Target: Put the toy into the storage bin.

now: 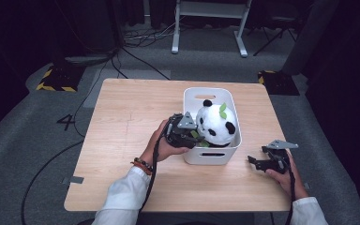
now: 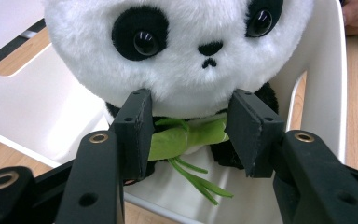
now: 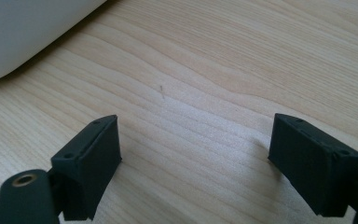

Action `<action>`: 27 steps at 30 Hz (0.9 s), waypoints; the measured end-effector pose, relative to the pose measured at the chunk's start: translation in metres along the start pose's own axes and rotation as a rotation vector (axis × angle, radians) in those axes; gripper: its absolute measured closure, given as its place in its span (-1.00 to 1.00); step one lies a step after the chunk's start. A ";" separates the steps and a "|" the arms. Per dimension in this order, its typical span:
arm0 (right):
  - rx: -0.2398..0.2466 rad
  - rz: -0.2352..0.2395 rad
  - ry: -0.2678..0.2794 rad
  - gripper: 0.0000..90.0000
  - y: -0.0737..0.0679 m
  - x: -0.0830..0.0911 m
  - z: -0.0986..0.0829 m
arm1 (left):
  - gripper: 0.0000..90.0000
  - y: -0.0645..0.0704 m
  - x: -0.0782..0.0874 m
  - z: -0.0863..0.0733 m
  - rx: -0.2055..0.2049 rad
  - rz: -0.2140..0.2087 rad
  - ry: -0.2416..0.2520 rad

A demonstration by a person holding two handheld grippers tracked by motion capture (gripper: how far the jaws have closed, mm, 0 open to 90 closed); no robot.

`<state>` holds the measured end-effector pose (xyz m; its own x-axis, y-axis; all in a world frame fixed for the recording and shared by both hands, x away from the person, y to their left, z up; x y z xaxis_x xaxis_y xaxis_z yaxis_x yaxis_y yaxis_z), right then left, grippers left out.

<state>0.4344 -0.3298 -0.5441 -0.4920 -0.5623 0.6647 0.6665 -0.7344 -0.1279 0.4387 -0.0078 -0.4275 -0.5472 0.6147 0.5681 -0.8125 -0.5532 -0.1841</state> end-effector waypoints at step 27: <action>-0.001 0.000 0.000 -0.64 0.000 0.000 0.000 | 0.07 -0.001 0.007 0.001 -0.019 0.018 -0.012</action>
<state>0.4344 -0.3297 -0.5441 -0.4921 -0.5624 0.6644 0.6662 -0.7346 -0.1284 0.4361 -0.0039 -0.4227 -0.5591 0.5979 0.5744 -0.8064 -0.5532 -0.2090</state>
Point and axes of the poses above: each handheld gripper's, and its own axes: x roughly backward along the jaws, z roughly out of its top, y roughly to its right, the point moved 6 cm from there along -x, roughly forward along the jaws, and after that the axes turned 12 degrees about z, right-handed, at the moved point
